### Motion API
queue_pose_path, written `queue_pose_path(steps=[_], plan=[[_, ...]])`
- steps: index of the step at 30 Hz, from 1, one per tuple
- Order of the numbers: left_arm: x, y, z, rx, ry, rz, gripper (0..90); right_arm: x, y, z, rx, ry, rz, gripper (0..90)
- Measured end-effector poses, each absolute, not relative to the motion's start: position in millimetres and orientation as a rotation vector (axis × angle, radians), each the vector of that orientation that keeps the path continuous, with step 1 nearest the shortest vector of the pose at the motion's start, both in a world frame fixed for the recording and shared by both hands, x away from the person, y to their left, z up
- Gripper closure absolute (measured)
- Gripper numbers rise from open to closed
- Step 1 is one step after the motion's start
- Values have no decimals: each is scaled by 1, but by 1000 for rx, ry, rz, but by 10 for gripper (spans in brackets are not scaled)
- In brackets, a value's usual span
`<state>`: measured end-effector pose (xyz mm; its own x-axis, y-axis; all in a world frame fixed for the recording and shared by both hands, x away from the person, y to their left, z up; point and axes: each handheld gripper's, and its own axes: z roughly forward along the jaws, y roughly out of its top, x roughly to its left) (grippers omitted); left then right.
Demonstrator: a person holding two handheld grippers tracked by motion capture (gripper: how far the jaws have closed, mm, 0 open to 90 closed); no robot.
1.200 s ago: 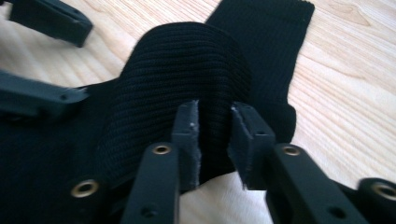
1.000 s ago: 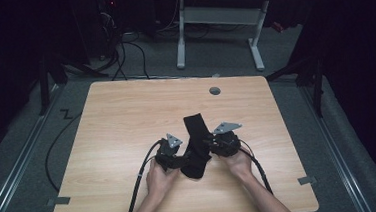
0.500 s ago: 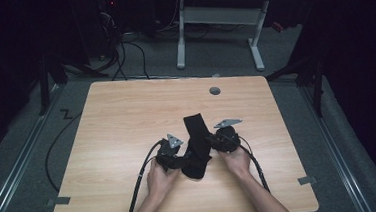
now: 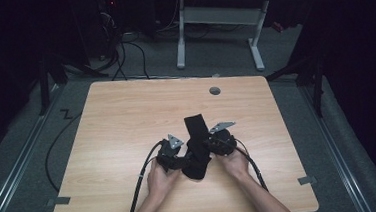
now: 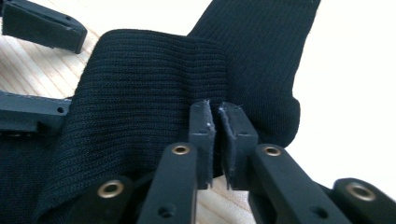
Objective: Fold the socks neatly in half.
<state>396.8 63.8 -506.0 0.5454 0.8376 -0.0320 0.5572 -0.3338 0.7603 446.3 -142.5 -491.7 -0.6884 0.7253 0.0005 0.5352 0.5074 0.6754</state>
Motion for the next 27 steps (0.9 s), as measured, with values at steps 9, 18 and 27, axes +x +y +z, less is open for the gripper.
queue_pose_path(steps=[9,18,27], plan=[[397,63,-506,2038,1113,472,353,447,-148,-475,1019,2407,1026,860],[391,63,-505,2069,1091,453,358,458,-144,-461,999,2339,1039,860],[389,65,-504,2078,1083,444,358,471,-144,-460,1089,2305,1102,860]])
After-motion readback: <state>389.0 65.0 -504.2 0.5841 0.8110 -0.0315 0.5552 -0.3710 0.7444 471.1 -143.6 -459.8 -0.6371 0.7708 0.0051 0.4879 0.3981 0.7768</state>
